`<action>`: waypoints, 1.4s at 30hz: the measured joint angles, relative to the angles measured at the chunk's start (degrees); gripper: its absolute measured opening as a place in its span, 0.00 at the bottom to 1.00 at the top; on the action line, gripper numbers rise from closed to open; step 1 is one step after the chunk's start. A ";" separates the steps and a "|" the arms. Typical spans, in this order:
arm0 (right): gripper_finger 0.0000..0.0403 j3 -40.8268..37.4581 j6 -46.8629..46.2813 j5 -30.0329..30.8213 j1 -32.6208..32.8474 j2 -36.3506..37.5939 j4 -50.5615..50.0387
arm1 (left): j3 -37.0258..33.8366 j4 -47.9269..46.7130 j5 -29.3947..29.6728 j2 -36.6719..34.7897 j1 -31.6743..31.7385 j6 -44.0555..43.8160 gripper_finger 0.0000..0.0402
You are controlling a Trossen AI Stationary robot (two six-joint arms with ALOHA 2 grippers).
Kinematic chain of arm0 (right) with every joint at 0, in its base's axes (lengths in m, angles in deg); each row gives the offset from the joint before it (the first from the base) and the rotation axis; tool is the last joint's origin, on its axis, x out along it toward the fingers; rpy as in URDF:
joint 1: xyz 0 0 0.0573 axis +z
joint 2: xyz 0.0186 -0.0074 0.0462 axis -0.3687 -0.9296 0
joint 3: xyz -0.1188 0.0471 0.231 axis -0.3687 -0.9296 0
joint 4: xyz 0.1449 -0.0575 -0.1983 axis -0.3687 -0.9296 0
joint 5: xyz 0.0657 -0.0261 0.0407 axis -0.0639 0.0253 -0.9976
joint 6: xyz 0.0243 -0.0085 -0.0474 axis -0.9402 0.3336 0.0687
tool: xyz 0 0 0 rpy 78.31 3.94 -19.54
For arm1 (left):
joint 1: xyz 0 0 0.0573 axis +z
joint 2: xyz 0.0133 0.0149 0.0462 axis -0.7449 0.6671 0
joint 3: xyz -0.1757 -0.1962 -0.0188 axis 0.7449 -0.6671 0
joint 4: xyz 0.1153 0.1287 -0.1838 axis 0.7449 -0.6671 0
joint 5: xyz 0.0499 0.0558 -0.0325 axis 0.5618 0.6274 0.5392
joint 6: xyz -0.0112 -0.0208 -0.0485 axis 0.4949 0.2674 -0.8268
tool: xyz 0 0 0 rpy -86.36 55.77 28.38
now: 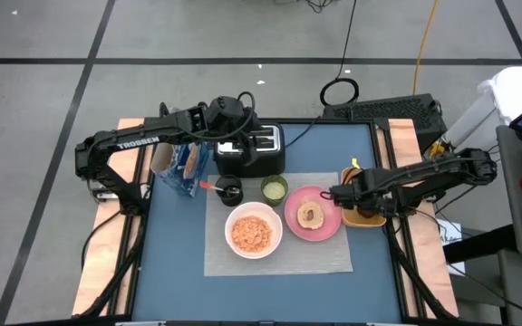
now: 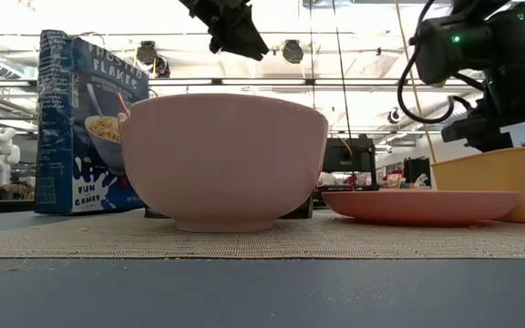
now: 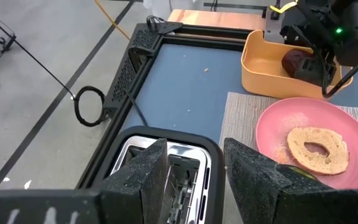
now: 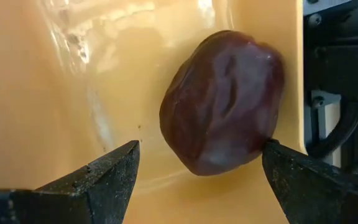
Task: Arrange a breakfast setting
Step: Put the apple on the top right of the gray mat
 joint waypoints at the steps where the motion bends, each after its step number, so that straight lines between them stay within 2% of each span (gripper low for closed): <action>1: 0.81 -0.04 -0.01 -0.02 0.27 0.00 0.70 | 0.00 0.00 -0.01 0.00 -0.01 0.40 0.41; 9: 0.81 -0.09 0.88 0.20 1.21 0.23 2.68 | 0.00 -0.01 0.00 0.00 -0.01 1.38 0.41; 18: 0.80 1.36 5.22 7.73 1.14 0.80 3.18 | 0.00 0.00 -0.01 0.00 0.00 1.36 0.41; 24: 0.77 1.36 5.62 8.04 1.10 2.63 3.00 | 0.00 0.02 -0.02 0.00 -0.01 1.31 0.41; 32: 0.72 1.40 -2.30 9.00 1.10 5.89 -3.25 | 0.00 0.02 -0.02 0.00 -0.01 1.16 0.41; 42: 0.72 0.28 -7.25 9.12 1.14 6.10 -0.48 | 0.00 0.04 -0.01 -0.02 -0.02 1.16 0.41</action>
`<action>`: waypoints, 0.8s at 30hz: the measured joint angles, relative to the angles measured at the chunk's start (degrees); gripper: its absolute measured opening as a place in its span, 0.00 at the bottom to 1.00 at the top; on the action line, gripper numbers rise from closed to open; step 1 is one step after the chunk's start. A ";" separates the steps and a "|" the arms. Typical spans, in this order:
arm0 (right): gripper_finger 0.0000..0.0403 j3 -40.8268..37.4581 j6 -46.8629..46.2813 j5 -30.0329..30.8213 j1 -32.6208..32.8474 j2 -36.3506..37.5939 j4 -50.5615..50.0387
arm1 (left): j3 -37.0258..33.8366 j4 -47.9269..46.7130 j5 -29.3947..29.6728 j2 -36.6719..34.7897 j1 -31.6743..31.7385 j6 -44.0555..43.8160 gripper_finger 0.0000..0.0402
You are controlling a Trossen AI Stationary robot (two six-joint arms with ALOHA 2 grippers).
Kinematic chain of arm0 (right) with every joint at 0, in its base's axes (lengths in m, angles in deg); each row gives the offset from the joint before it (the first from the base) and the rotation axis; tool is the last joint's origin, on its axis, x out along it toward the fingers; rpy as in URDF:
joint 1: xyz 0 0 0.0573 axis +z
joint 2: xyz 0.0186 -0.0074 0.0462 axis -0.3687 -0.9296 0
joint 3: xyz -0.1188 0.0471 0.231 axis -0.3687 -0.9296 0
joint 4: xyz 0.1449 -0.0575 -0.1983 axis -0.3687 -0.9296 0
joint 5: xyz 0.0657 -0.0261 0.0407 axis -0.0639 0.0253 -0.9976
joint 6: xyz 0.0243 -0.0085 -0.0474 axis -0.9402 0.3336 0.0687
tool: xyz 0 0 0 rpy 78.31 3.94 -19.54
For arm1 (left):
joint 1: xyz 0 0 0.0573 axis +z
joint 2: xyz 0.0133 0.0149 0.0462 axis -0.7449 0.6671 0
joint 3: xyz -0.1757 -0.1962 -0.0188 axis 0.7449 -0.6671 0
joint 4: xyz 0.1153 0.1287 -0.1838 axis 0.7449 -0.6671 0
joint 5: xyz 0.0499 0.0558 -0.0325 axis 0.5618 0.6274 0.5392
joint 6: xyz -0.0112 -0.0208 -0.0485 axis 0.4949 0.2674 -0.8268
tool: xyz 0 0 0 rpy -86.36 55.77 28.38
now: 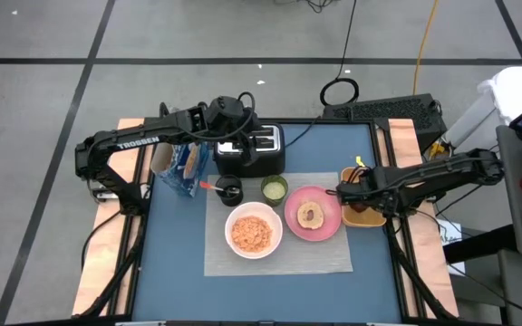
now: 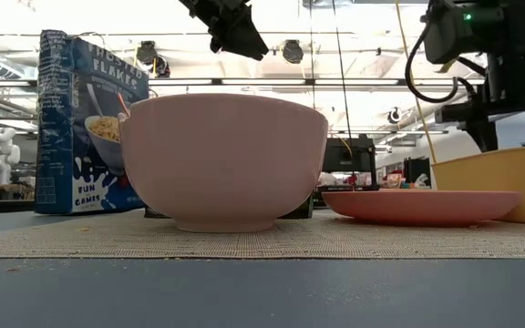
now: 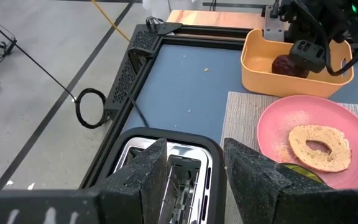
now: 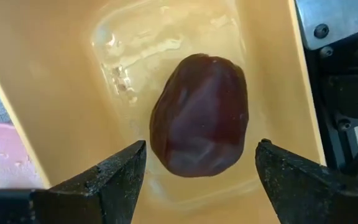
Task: Arrange a breakfast setting
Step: Put the apple on the top right of the gray mat
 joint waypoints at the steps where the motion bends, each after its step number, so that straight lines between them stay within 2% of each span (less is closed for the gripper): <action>1: 0.72 -0.29 -0.59 0.00 0.00 -0.03 0.28 | 0.00 -0.02 -0.01 0.01 0.02 0.02 0.41; 14: 0.71 -1.00 -3.69 0.18 0.00 -0.18 0.90 | 0.00 -0.02 0.00 0.01 0.01 0.04 0.41; 24: 0.71 -1.59 -6.16 -0.16 0.00 -4.15 2.07 | 0.00 -0.03 0.00 0.01 0.00 0.42 0.41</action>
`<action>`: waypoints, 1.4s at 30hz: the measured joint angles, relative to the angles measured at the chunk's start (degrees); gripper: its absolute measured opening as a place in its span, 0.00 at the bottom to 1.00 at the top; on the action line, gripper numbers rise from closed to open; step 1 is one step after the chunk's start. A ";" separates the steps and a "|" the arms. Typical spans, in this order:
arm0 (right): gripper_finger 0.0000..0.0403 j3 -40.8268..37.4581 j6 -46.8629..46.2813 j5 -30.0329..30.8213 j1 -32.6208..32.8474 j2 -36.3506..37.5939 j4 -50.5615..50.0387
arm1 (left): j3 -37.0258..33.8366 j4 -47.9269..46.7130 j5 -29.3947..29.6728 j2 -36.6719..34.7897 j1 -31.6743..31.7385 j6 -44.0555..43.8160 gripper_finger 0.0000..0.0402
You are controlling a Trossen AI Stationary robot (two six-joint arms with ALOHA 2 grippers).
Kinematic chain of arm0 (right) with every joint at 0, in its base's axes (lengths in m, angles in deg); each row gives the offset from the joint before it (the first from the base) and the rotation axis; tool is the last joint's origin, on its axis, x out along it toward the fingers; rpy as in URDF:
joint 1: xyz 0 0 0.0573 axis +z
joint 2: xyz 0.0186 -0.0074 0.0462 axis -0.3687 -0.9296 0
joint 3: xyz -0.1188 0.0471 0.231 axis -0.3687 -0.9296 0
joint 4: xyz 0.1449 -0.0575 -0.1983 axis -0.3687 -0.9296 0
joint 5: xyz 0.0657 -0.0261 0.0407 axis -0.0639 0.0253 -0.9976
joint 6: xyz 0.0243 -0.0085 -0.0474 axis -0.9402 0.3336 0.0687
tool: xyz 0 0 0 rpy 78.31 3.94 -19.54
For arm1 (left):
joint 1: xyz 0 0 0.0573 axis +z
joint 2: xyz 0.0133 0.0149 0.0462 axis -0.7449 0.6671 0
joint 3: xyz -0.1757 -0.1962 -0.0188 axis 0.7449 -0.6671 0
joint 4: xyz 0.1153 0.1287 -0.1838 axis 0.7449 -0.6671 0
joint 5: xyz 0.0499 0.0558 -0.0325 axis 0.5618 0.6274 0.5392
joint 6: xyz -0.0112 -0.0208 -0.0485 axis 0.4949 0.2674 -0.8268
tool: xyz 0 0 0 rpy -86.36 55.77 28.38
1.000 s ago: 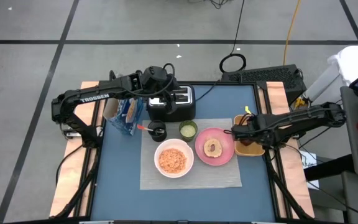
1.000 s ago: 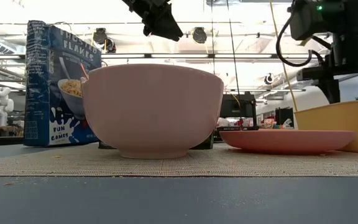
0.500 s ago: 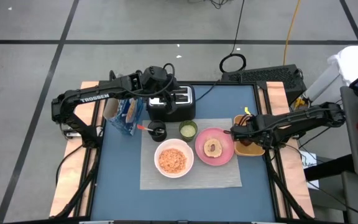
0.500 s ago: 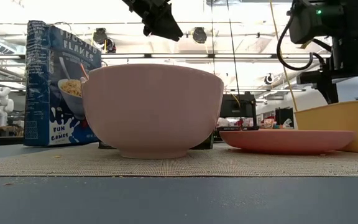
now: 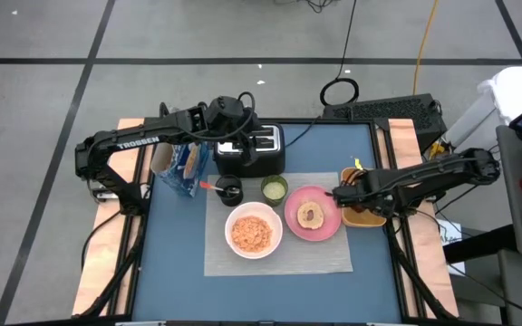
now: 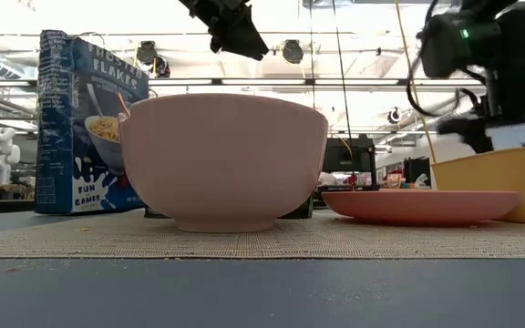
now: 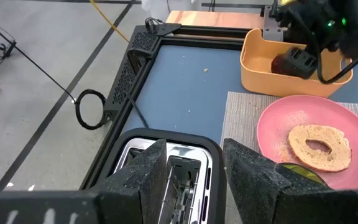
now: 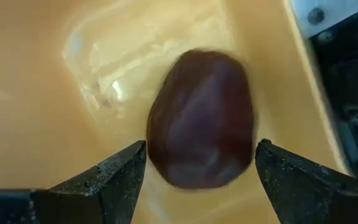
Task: Arrange a breakfast setting
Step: Put the apple on the top right of the gray mat
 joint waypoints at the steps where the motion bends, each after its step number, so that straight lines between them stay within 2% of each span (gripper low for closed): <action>1: 0.71 0.12 -0.16 0.07 0.00 -0.43 -0.04 | 0.00 0.02 0.00 -0.01 0.01 0.01 0.41; 11: 0.71 -5.85 -0.98 0.03 0.00 -1.72 9.97 | 0.00 -0.01 0.00 -0.01 0.00 1.22 0.41; 29: 0.66 -6.34 1.18 0.21 0.00 -1.42 10.41 | 0.00 -0.01 -0.02 -0.01 0.00 1.15 0.41; 34: 0.66 -6.34 4.03 0.03 0.00 1.59 10.69 | 0.00 0.01 -0.02 -0.01 0.00 1.11 0.41; 42: 0.66 -6.34 9.84 0.04 -0.01 11.59 10.76 | 0.00 0.02 -0.02 -0.01 0.00 1.08 0.41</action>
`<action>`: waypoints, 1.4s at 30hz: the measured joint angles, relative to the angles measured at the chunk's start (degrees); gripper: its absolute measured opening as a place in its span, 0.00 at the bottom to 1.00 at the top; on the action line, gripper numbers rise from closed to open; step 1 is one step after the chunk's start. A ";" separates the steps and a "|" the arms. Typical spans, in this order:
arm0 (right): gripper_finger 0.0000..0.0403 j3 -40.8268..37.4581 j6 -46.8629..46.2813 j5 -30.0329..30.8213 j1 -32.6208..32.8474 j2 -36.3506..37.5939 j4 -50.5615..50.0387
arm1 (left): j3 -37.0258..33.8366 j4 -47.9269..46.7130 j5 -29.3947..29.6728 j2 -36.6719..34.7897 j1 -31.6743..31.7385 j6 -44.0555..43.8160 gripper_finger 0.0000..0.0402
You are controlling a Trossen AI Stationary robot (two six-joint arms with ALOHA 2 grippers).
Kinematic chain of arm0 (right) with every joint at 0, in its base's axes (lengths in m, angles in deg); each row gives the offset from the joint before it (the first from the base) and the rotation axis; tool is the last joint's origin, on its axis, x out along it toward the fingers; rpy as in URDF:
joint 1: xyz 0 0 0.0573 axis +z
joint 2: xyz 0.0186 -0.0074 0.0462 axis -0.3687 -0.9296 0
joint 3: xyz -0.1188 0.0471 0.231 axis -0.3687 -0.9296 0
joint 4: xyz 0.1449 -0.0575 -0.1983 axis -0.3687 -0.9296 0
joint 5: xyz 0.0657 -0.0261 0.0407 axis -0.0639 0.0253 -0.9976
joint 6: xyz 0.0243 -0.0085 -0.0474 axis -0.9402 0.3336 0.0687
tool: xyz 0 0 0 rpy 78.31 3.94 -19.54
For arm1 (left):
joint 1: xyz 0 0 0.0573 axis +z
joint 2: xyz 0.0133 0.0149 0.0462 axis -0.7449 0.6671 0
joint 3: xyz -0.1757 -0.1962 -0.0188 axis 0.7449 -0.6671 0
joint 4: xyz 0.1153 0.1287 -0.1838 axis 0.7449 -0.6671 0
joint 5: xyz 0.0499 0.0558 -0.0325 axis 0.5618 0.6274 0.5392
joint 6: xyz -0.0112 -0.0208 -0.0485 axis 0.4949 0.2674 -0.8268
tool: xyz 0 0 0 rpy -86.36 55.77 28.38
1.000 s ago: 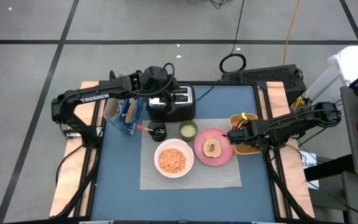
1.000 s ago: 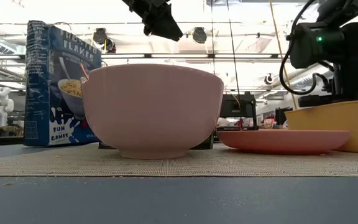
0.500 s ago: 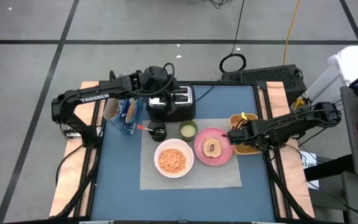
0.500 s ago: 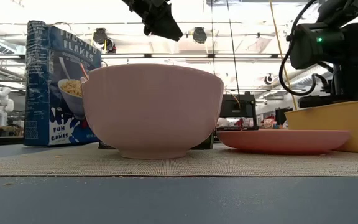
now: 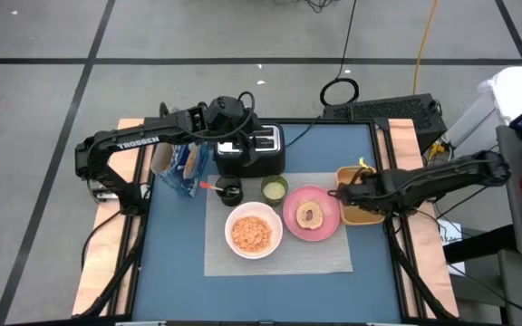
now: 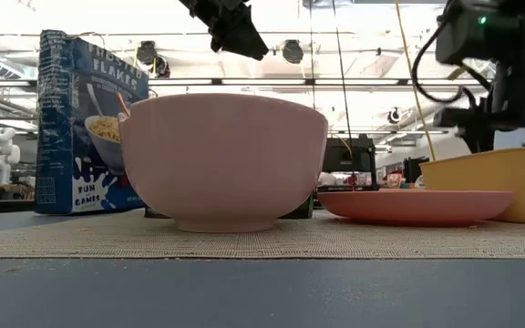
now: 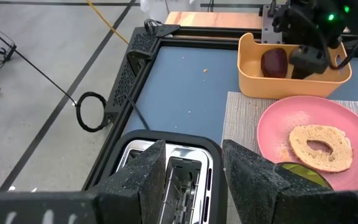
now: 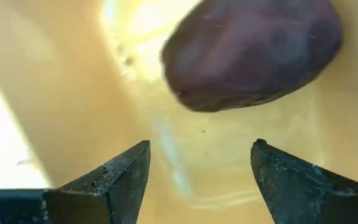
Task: Arrange a breakfast setting
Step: Put the apple on the top right of the gray mat
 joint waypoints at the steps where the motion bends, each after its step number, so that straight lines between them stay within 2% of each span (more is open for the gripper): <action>1: 0.66 0.00 0.95 0.04 -0.01 1.40 -0.06 | 0.00 0.00 0.00 0.00 0.00 0.00 0.41; 10: 0.66 0.00 11.79 1.44 0.00 14.61 2.12 | 0.00 0.00 -0.02 0.00 0.01 -0.50 0.41; 16: 0.66 0.02 24.51 1.95 -0.04 22.88 14.49 | 0.00 0.02 -0.02 0.00 0.02 -0.55 0.41; 21: 0.66 0.07 37.66 5.65 -0.10 27.60 25.35 | 0.00 0.02 -0.02 0.00 0.00 -0.68 0.41; 31: 0.66 0.09 78.34 6.29 -0.12 30.44 36.55 | 0.00 0.07 -0.02 0.00 0.00 -1.54 0.41; 37: 0.66 0.09 91.11 6.27 -0.12 30.44 39.58 | 0.00 0.09 -0.02 0.00 0.00 -1.55 0.41; 42: 0.67 0.09 96.11 6.27 -0.12 30.42 39.73 | 0.00 0.09 -0.02 0.00 0.02 -1.55 0.41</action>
